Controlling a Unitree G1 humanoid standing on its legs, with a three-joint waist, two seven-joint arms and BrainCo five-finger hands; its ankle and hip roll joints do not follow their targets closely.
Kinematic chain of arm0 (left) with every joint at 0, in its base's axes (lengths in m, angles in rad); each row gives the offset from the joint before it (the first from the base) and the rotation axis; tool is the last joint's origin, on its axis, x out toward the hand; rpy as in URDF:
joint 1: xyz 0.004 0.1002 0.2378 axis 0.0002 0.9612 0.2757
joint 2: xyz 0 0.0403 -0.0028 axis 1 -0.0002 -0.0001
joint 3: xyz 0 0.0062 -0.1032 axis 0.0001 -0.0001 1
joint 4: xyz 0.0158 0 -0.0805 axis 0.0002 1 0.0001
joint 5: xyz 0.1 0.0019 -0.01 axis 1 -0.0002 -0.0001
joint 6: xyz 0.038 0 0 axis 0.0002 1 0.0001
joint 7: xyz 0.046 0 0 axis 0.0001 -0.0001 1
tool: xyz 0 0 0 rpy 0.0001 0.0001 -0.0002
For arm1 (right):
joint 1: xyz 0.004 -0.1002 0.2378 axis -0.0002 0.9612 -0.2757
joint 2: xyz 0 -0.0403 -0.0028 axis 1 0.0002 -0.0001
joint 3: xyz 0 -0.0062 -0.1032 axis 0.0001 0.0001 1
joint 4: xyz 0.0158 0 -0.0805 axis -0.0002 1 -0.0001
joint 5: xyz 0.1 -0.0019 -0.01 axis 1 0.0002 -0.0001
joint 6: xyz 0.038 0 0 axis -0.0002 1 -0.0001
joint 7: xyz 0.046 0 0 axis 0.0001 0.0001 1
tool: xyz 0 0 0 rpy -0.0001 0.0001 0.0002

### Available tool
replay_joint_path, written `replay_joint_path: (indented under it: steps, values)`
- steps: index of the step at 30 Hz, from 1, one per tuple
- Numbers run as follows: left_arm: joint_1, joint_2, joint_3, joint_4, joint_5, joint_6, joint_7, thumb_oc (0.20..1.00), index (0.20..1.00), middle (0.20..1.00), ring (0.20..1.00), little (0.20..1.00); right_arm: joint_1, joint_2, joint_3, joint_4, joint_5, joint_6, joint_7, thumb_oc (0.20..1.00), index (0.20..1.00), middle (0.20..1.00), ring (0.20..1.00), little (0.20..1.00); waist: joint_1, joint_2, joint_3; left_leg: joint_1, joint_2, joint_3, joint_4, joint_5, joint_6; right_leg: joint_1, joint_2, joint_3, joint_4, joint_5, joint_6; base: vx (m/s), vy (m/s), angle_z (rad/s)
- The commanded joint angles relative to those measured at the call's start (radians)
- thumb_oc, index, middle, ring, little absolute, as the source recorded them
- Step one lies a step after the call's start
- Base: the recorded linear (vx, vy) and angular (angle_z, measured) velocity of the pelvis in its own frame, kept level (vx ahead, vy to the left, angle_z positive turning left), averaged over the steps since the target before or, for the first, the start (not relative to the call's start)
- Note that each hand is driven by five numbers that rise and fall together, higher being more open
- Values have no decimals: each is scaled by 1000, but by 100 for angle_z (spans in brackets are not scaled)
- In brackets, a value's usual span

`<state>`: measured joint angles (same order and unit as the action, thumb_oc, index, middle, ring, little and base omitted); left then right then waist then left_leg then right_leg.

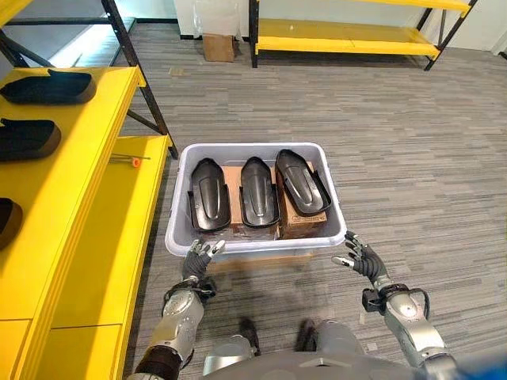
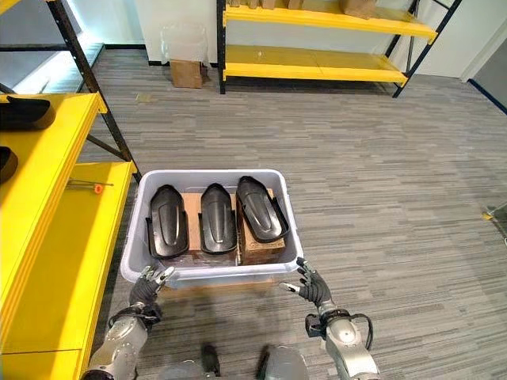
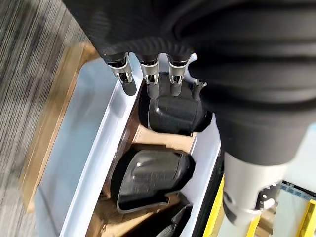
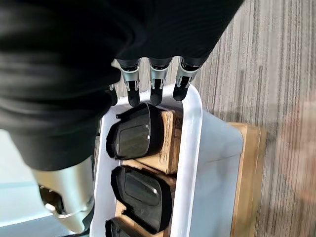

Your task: Move parts from the plastic box to the shelf.

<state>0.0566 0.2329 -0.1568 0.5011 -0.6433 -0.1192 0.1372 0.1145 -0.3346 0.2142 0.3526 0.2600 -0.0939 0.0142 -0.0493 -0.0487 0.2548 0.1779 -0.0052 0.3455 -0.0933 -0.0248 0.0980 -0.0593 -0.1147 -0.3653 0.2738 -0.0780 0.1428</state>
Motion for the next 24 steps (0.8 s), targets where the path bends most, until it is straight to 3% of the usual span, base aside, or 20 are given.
replay_joint_path:
  steps: [1,3,13,18,19,21,23,24]
  values:
    - [-31,0,-53,-64,25,-48,-11,1000,1000,1000,1000,1000,-17,-28,-30,-23,11,-39,-33,1000,1000,1000,1000,1000,-43,-36,-11,42,-37,-102,51,-85,-42,11,50,129,-183,203,3,151,-129,56]
    - [-27,-5,-72,-77,43,-42,-15,1000,1000,1000,1000,1000,-7,-19,-36,-19,4,-42,-34,1000,1000,1000,1000,1000,-52,-36,-11,47,-40,-120,48,-88,-40,12,59,155,-194,203,-2,148,-112,99]
    - [-41,-8,-114,-106,27,-10,-31,1000,1000,1000,1000,1000,-61,-10,-5,31,-23,-30,-66,1000,1000,1000,1000,1000,-47,-24,-44,49,-28,-77,91,-103,-59,95,66,140,-269,160,-45,125,-107,10]
    - [-34,-18,-111,-110,0,-63,-29,1000,1000,1000,1000,1000,-70,-29,-6,31,-61,-33,-71,1000,1000,1000,1000,1000,-48,-23,-55,25,-18,-37,190,-137,-72,136,74,136,-304,140,-74,98,-171,-7]
    - [-34,-20,-103,-120,-26,-78,-27,1000,1000,1000,1000,1000,-63,-41,-10,21,-66,-47,-62,1000,1000,1000,1000,1000,-42,-28,-50,-50,32,-8,391,-50,-123,164,80,120,-319,123,-106,61,-282,-9]
    - [-37,-19,-90,-129,-43,-82,-33,1000,1000,1000,1000,1000,-59,-50,-13,11,-84,-50,-65,1000,1000,1000,1000,1000,-37,-26,-36,-118,95,-19,531,-16,-164,193,89,124,-321,101,-118,77,-207,-5]
    - [-46,-18,-68,-125,-51,-71,-40,1000,1000,1000,1000,1000,-57,-62,-12,9,-92,-47,-74,1000,1000,1000,1000,1000,-48,-29,-27,-142,188,33,548,26,-183,204,84,115,-322,89,-131,71,-79,-21]
    - [-48,-20,-63,-117,-53,-73,-44,1000,1000,1000,1000,1000,-57,-65,-12,11,-90,-46,-73,1000,1000,1000,1000,1000,-53,-24,-26,-136,209,39,533,31,-189,208,86,115,-321,85,-131,149,137,-47]
